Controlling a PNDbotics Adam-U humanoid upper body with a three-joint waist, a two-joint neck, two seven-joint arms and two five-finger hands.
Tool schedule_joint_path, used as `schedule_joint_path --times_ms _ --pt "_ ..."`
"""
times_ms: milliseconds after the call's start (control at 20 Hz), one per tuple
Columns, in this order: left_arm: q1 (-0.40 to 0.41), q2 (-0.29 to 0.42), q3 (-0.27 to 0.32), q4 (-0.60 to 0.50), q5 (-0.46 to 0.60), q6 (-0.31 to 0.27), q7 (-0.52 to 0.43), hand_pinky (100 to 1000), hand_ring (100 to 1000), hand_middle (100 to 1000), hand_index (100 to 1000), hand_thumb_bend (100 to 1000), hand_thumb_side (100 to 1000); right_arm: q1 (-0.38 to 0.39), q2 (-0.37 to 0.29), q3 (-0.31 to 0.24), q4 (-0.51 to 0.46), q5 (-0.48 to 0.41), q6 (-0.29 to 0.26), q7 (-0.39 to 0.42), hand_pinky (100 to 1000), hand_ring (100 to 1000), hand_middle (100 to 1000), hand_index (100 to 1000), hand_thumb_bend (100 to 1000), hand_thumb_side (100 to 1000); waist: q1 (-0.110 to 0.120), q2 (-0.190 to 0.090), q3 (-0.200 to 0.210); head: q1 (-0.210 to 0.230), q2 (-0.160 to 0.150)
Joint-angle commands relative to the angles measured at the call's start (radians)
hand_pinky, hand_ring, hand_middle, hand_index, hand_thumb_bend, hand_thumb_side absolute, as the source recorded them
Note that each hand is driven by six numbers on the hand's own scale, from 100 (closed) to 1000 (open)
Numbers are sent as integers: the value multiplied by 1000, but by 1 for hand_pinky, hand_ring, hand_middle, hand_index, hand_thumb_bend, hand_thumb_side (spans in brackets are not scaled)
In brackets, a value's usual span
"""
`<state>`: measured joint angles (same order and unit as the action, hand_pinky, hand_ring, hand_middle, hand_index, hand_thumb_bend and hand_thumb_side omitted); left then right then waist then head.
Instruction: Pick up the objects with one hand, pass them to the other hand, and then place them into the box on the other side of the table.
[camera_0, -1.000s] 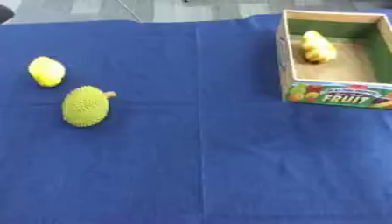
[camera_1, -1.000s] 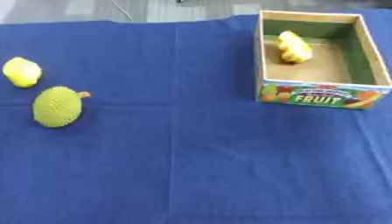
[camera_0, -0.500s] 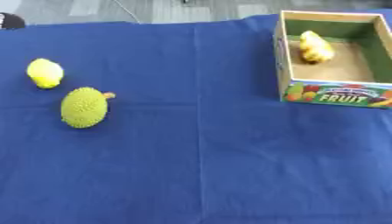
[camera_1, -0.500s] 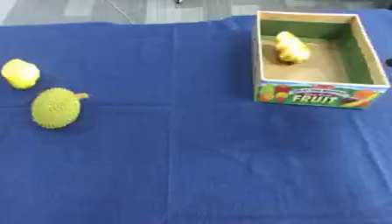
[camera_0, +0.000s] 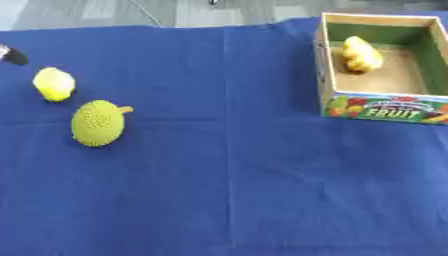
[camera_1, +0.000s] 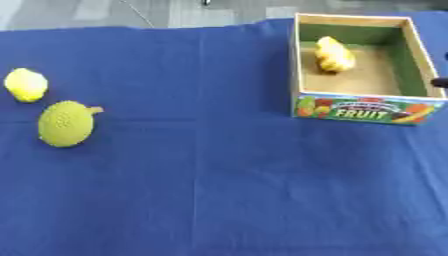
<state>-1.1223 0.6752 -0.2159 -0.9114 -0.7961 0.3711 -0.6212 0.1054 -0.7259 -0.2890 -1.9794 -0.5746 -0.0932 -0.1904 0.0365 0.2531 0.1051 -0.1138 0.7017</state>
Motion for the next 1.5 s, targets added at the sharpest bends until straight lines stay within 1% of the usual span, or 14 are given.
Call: schedule_joint_path --times_ms 50,200,350,550,750,900,950,1450,1500 --pt "-48 -18 31 84 -88 -30 -33 879 827 781 806 961 297 -6 -16 -5 -21 11 6 3 662 886 889 967 100 671 0 -40 -2 13 -10" --pt "-76 -45 28 153 -149 -69 -70 892 844 798 825 982 295 -6 -15 -3 -21 17 9 3 662 885 888 967 100 671 -1 -40 -3 19 -11" --pt "-98 -69 34 201 -203 -102 -95 888 844 795 824 975 292 -7 -14 -1 -21 20 12 2 662 885 888 967 100 674 -2 -40 -3 25 -15" --pt "-119 -99 54 234 -218 -121 -99 885 841 793 826 956 289 -7 -8 2 -21 26 16 4 662 885 887 967 100 677 -7 -39 -6 32 -17" --pt "-133 -118 70 253 -227 -119 -87 877 836 787 821 907 237 -10 -2 6 -21 28 20 5 662 884 886 966 100 680 -10 -36 -11 39 -23" --pt "-136 -124 79 261 -223 -115 -73 865 827 776 808 839 114 -12 5 9 -21 32 26 6 662 884 886 966 100 685 -12 -33 -15 42 -28" --pt "-136 -125 81 262 -221 -114 -68 862 824 772 805 816 100 -12 7 9 -21 33 28 6 662 884 885 966 100 687 -12 -31 -17 43 -29" --pt "-131 -129 103 281 -238 -73 -5 832 802 751 792 666 100 -21 24 17 -21 46 42 10 662 884 883 963 100 699 -18 -18 -34 54 -43" --pt "-131 -129 106 283 -241 -69 2 828 799 749 789 638 100 -22 26 17 -21 47 44 11 662 883 883 963 100 699 -19 -17 -35 55 -44"
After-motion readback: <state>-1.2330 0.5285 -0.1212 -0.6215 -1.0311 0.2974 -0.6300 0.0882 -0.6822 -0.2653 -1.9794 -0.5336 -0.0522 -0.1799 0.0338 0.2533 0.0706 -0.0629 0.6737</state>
